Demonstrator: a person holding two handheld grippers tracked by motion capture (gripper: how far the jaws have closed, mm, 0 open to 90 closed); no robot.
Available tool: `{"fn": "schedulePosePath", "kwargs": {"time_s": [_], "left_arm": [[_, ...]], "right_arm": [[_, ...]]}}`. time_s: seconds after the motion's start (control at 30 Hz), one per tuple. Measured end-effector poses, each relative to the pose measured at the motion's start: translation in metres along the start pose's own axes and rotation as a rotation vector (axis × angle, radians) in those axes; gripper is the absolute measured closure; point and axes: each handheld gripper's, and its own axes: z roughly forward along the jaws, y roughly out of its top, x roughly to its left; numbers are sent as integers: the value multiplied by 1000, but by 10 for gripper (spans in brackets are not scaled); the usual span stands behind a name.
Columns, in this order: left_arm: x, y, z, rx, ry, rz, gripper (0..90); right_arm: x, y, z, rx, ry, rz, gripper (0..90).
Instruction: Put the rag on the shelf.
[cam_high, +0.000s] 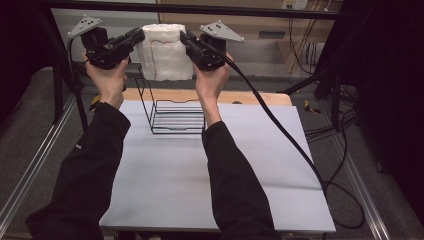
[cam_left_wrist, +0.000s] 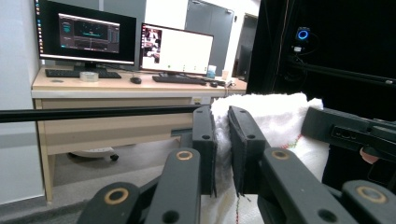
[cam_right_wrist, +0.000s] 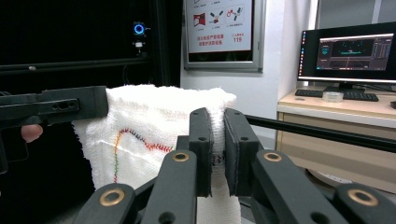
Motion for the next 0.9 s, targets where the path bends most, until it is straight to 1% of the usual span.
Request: {"fn": "schedulePosePath", "kwargs": {"time_s": [0.03, 0.17, 0.27, 0.33, 0.43, 0.53, 0.63, 0.73, 0.87, 0.9], "left_arm": [[1, 1, 1, 2, -1, -2, 810], [2, 6, 3, 7, 10, 21, 810], [5, 7, 6, 2, 9, 12, 810], [7, 6, 9, 7, 14, 16, 810], [9, 5, 13, 15, 18, 19, 810], [12, 2, 17, 20, 19, 22, 810], [15, 0, 22, 30, 26, 26, 810], [18, -4, 25, 49, 28, 27, 810], [23, -10, 28, 65, 26, 28, 810], [24, -12, 29, 72, 27, 23, 810]], "right_arm": [[-1, 0, 2, -1, 1, 5, 830], [-2, 2, 7, -3, -1, 6, 830], [-4, 4, 11, 0, -3, 11, 830], [-5, 5, 14, 4, -7, 5, 830], [-6, 7, 18, 15, -13, -7, 829], [-8, 6, 20, 19, -16, -7, 830], [-11, 3, 25, 33, -22, -2, 829], [-12, -1, 29, 55, -27, -17, 828], [-15, -7, 34, 73, -25, -9, 829], [-16, -9, 34, 78, -25, -10, 829]]}}
